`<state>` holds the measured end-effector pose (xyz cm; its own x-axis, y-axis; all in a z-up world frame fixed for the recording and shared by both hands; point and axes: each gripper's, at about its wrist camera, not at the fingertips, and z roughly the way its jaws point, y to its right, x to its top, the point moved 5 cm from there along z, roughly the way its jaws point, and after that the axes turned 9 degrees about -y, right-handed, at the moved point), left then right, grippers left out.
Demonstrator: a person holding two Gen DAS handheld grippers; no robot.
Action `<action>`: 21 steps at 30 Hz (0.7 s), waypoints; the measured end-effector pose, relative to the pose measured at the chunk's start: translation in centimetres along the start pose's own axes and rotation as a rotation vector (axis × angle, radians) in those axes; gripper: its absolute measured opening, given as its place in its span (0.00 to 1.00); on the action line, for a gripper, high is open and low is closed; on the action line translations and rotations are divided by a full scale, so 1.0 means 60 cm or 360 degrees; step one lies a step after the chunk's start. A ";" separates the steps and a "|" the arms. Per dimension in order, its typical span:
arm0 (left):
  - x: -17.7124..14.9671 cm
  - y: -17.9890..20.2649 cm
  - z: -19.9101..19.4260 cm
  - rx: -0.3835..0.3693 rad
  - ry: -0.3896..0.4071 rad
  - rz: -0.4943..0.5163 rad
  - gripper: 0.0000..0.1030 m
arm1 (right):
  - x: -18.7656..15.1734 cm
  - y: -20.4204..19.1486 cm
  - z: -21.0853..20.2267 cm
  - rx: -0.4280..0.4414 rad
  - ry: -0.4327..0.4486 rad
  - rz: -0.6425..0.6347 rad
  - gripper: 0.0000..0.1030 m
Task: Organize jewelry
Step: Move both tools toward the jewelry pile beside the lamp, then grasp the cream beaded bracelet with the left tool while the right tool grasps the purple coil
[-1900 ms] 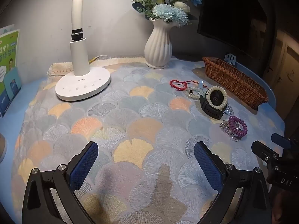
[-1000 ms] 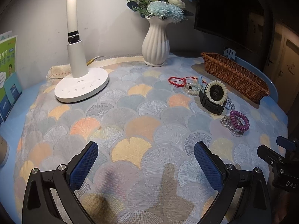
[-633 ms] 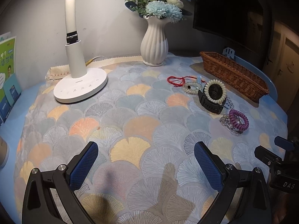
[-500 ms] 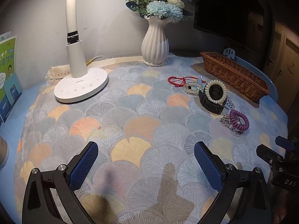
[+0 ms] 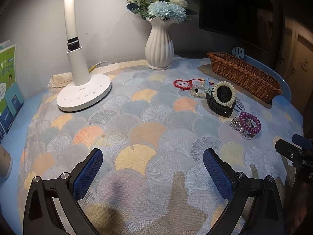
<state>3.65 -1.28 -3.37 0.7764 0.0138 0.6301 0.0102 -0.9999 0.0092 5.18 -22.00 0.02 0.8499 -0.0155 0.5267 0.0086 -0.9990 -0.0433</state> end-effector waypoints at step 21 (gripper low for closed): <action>0.162 0.111 0.017 -0.0421 -0.0094 0.0656 0.69 | 0.044 0.039 0.027 0.0182 -0.0058 -0.0013 0.61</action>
<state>11.92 -7.82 2.03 0.7165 -0.3908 0.5778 -0.4598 -0.8875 -0.0301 8.29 -24.30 -0.06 0.8681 -0.0039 0.4964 0.0736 -0.9879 -0.1366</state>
